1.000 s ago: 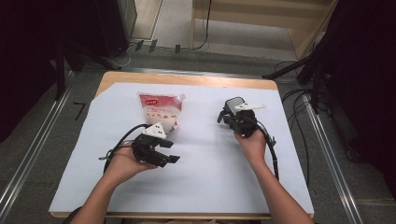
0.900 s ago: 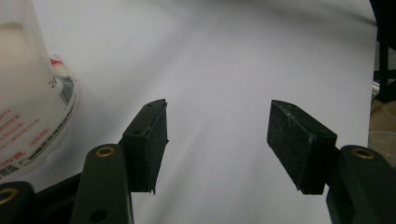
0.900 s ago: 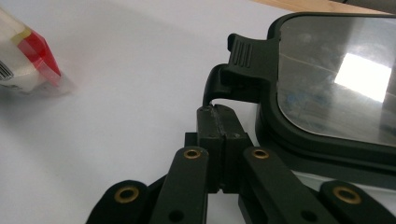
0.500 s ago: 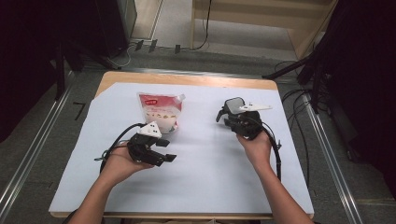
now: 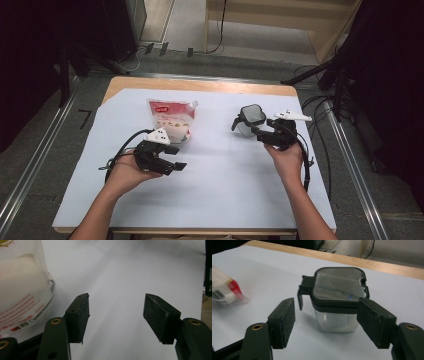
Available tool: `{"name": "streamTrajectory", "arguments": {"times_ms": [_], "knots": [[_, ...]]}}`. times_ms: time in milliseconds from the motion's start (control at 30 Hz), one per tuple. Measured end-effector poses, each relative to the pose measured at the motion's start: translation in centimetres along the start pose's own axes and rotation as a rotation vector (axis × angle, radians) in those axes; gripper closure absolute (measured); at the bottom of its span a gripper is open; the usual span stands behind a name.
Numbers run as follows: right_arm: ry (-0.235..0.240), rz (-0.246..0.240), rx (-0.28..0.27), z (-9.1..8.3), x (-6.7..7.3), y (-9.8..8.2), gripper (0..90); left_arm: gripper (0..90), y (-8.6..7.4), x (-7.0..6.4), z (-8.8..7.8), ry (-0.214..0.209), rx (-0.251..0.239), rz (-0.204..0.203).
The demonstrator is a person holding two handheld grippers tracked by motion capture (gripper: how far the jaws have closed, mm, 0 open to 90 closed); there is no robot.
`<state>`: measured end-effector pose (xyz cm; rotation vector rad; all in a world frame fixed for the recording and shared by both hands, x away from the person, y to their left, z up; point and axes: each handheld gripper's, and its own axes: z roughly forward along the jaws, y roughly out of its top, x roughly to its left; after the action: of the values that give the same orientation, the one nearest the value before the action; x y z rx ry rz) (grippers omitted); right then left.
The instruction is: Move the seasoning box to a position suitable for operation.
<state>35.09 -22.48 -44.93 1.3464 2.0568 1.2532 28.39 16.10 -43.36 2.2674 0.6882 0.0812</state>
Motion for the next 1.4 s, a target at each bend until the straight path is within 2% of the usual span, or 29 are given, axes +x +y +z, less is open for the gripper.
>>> {"name": "streamTrajectory", "arguments": {"times_ms": [33, 200, 333, 467, 500, 533, 700, 800, 867, 1000, 1100, 1200, 1333, 1400], "knots": [[0.000, 0.000, 0.000, 0.0, 0.0, 0.0, 29.0, 38.9, 0.0, 0.0, 0.0, -0.004, 0.001, 0.001], [-0.043, 0.012, 0.030, 1.1, -0.6, -0.5, 13.8, 39.0, 0.1, -0.3, 0.0, -0.005, 0.000, 0.009], [-0.021, 0.023, 0.020, 2.6, -0.7, -0.8, 10.1, 38.9, 0.1, -0.4, 0.1, -0.012, 0.004, 0.017], [-0.025, 0.025, 0.032, 3.9, -0.8, -1.1, 9.7, 38.9, 0.0, -0.4, 0.0, -0.007, 0.011, 0.022], [-0.025, 0.025, 0.032, 3.9, -0.8, -1.1, 9.7, 38.9, -0.1, -0.4, -0.1, -0.012, 0.002, 0.011], [-0.035, 0.041, 0.050, 4.7, -0.8, -1.2, 9.2, 39.0, -0.2, -0.5, -0.1, -0.008, -0.004, 0.003], [-0.040, 0.040, 0.038, 5.7, -1.1, -1.3, 10.1, 39.0, -0.5, -0.5, -0.4, 0.000, -0.002, 0.003], [-0.071, 0.029, 0.042, 6.9, -1.1, -1.5, 9.8, 39.0, -0.7, -0.5, -0.6, 0.010, 0.005, -0.006], [-0.071, 0.022, 0.035, 7.1, -1.0, -1.5, 9.2, 39.0, -0.9, -0.6, -0.6, 0.011, 0.000, -0.016], [-0.102, -0.004, 0.019, 7.8, -0.6, -1.4, 8.6, 39.0, -1.2, -0.7, -0.8, 0.017, 0.008, -0.022], [-0.098, 0.016, 0.015, 8.1, -0.8, -1.5, 9.6, 39.0, -1.3, -0.7, -0.9, 0.013, 0.006, -0.027], [-0.073, 0.061, 0.003, 8.5, -1.3, -1.6, 10.8, 38.9, -1.5, -0.7, -1.0, 0.016, 0.003, -0.030], [-0.069, 0.044, -0.013, 8.7, -1.4, -1.6, 12.1, 39.0, -1.6, -0.7, -1.2, 0.016, 0.005, -0.034], [-0.095, 0.022, -0.024, 8.5, -1.2, -1.5, 14.3, 39.0, -1.6, -0.7, -1.2, 0.018, 0.003, -0.034]]}}
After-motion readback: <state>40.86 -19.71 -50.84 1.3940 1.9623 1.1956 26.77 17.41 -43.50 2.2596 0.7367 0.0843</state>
